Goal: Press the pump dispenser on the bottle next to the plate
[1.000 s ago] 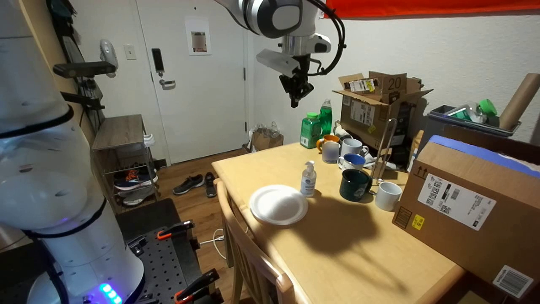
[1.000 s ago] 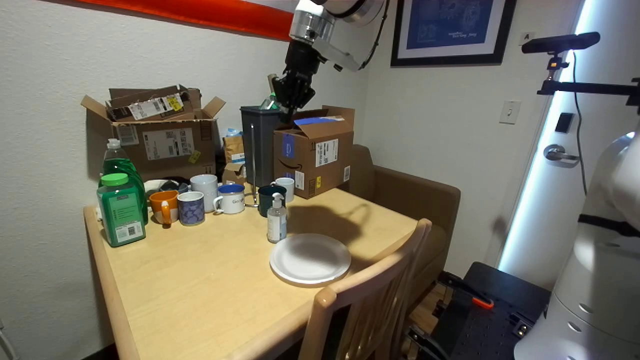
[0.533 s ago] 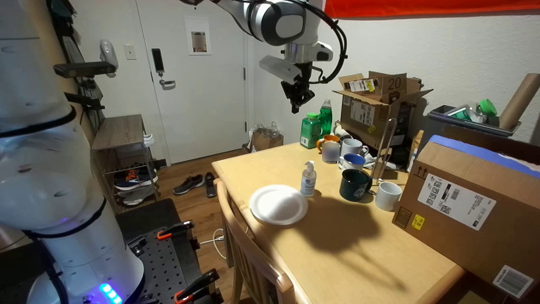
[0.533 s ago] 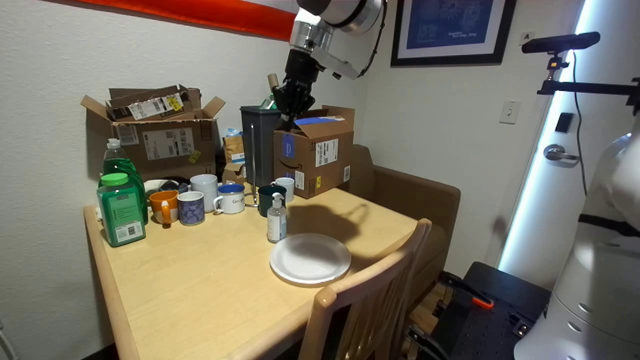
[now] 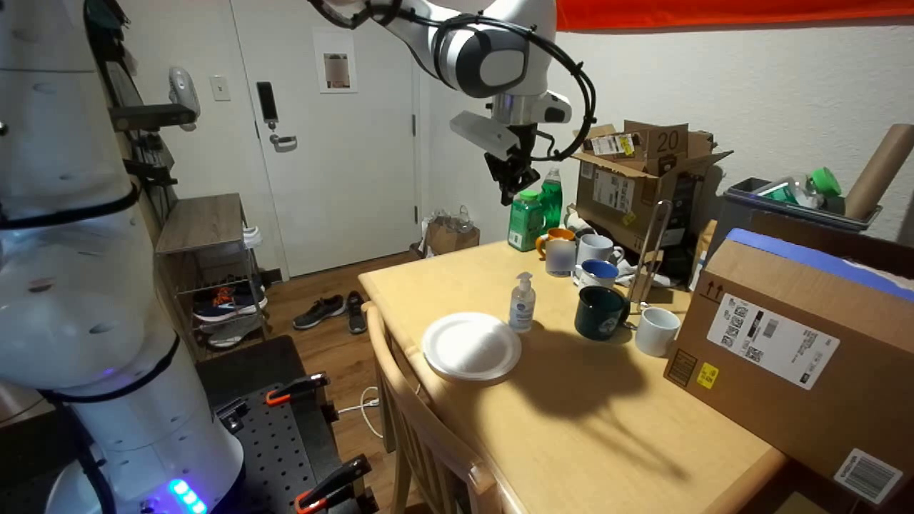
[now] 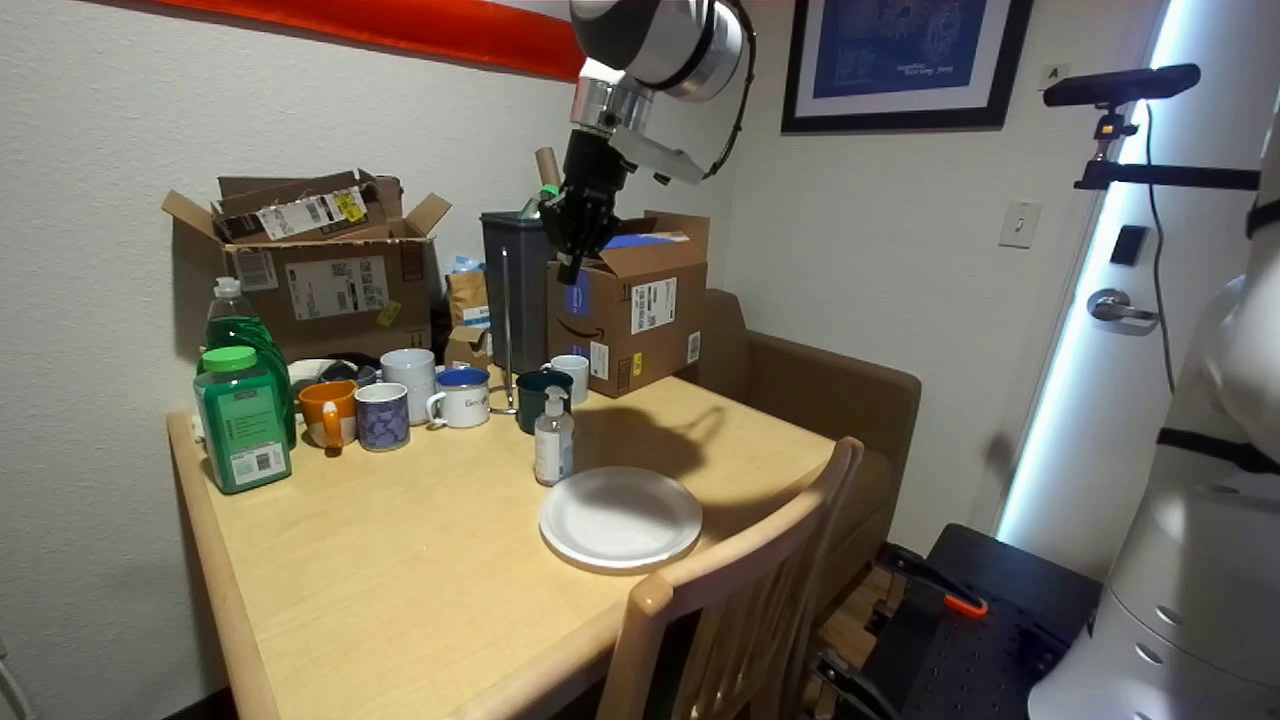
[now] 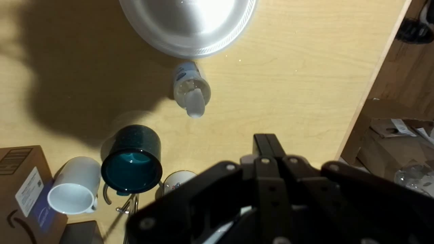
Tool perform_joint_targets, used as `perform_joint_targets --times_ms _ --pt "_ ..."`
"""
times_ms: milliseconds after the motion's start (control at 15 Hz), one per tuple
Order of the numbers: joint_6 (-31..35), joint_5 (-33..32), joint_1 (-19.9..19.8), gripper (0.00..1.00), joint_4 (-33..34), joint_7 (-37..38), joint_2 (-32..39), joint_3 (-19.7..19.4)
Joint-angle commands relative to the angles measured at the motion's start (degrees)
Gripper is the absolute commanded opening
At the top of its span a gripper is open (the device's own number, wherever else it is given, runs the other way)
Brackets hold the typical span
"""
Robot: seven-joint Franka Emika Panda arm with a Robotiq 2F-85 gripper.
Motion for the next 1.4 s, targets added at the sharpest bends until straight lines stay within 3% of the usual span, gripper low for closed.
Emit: perform_joint_targets --times_ms 0,600,1333 --pt "1.33 0.93 -1.0 0.0 1.82 -1.83 2.23 0.29" --pt "3.07 1.36 -1.56 0.0 0.87 -1.54 4.78 0.76" --pt "-4.99 -0.23 -2.28 0.0 4.6 1.31 8.69 0.49"
